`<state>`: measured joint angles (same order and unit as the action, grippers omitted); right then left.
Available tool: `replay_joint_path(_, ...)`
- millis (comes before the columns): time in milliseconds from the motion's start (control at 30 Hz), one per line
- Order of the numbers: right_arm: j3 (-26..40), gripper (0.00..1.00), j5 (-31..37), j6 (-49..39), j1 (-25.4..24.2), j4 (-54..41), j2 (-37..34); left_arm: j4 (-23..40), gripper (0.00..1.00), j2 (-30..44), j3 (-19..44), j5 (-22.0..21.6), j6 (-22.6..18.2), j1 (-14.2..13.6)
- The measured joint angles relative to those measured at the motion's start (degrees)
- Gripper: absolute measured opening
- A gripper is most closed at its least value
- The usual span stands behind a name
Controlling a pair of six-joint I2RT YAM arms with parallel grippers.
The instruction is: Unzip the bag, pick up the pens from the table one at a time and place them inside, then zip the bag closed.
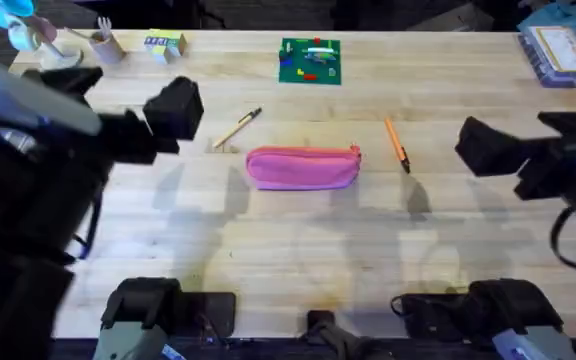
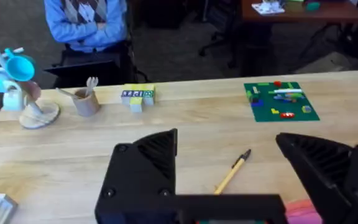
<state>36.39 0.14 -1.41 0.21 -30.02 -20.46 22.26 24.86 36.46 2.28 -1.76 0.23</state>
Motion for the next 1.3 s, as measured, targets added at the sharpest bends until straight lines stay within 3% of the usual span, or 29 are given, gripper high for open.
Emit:
replay_joint_path(300, 9.99, 0.997, 0.00, -0.13, 0.00, -4.77, -10.33, 6.28, 0.992, 12.60, 13.09, 2.42, 0.00, 0.02)
replay_joint_path(600, 11.03, 0.997, 0.00, -0.15, 0.00, -4.83, -12.14, 7.41, 0.992, 16.13, 14.50, 4.39, -0.14, 0.01)
replay_joint_path(700, 11.03, 0.997, 0.00, -0.14, 0.00, -4.83, -12.15, 8.67, 0.993, 16.07, 14.50, 5.40, -2.23, 0.02)
replay_joint_path(733, 11.03, 0.997, 0.00, -0.15, 0.00, -4.83, -12.14, 11.55, 0.993, 16.07, 14.50, 8.64, -7.64, 0.02)
replay_joint_path(833, 11.03, 0.997, 0.00, -0.15, 0.00, -4.83, -12.14, 15.20, 0.993, 16.07, 14.50, 13.10, -16.19, 0.02)
replay_joint_path(933, 11.03, 0.997, 0.00, -0.15, 0.00, -4.85, -12.14, 20.76, 0.993, 16.07, 14.50, 17.34, -27.27, 0.02)
replay_joint_path(1100, 11.05, 0.997, 0.00, -0.15, 0.00, -5.26, -12.14, 29.11, 0.993, 16.45, 14.50, 21.05, -46.06, 0.01)
replay_joint_path(1167, 11.05, 0.997, 0.00, -0.15, 0.00, -5.16, -12.14, 29.40, 0.993, 16.99, 14.50, 21.82, -51.59, 0.02)
replay_joint_path(1300, 11.05, 0.997, 0.00, -0.15, 0.00, -5.16, -12.14, 29.43, 0.993, 17.84, 14.50, 22.25, -56.67, 0.02)
